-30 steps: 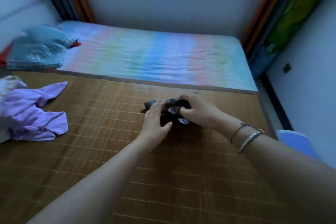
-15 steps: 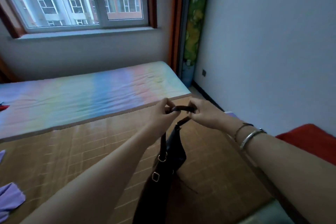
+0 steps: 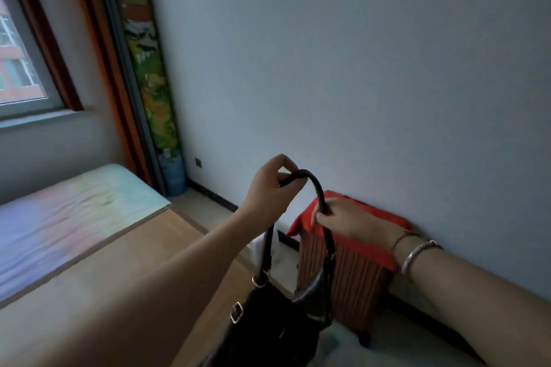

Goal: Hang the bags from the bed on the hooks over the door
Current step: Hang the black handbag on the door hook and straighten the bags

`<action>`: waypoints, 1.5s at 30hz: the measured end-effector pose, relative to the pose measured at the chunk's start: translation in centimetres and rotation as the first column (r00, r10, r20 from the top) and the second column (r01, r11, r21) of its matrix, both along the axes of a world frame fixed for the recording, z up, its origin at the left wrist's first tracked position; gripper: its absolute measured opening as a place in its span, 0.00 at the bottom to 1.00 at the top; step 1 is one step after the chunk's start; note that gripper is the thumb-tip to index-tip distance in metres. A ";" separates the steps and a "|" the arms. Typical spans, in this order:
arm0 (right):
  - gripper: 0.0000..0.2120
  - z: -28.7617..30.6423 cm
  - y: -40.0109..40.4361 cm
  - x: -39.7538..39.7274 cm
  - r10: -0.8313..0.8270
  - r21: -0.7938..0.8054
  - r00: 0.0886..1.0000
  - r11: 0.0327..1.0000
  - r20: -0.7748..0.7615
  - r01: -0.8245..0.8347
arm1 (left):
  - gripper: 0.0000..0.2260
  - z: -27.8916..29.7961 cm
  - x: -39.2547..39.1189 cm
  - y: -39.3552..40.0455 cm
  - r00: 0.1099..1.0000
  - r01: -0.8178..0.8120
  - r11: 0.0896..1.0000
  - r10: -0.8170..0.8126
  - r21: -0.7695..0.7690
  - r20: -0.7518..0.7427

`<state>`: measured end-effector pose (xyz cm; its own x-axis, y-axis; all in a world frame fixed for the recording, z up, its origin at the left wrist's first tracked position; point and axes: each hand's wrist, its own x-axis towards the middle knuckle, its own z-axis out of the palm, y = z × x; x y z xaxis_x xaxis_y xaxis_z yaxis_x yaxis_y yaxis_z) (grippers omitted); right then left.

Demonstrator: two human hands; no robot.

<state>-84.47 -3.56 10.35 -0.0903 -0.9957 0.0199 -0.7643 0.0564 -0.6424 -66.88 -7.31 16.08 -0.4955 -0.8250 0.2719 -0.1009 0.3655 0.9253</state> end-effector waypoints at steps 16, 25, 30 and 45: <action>0.17 9.0 23.6 -33.7 -0.604 -0.334 0.627 0.534 0.493 0.777 | 0.15 7.7 -41.2 10.7 0.811 0.554 0.824 -0.566 -0.120 -0.149; 0.16 15.6 38.0 -45.8 -0.890 -0.517 0.163 -0.092 0.427 0.851 | 0.15 10.9 -61.5 21.3 0.388 0.885 0.412 -0.910 -0.217 -0.145; 0.14 18.8 47.6 -48.7 -0.905 -0.552 -0.107 -0.341 0.412 0.761 | 0.14 14.4 -68.4 30.1 0.091 0.968 0.131 -0.978 -0.215 -0.186; 0.08 34.6 74.4 -39.3 -0.777 -0.727 -0.481 -0.594 0.406 0.346 | 0.08 31.1 -72.7 63.5 -0.514 0.817 -0.313 -0.777 -0.484 -0.364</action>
<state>-123.78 70.85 44.91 -0.2848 0.6572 0.6979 -0.1308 0.6946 -0.7074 -139.57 56.22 47.22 -0.3485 0.4948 0.7961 0.5928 -0.5415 0.5961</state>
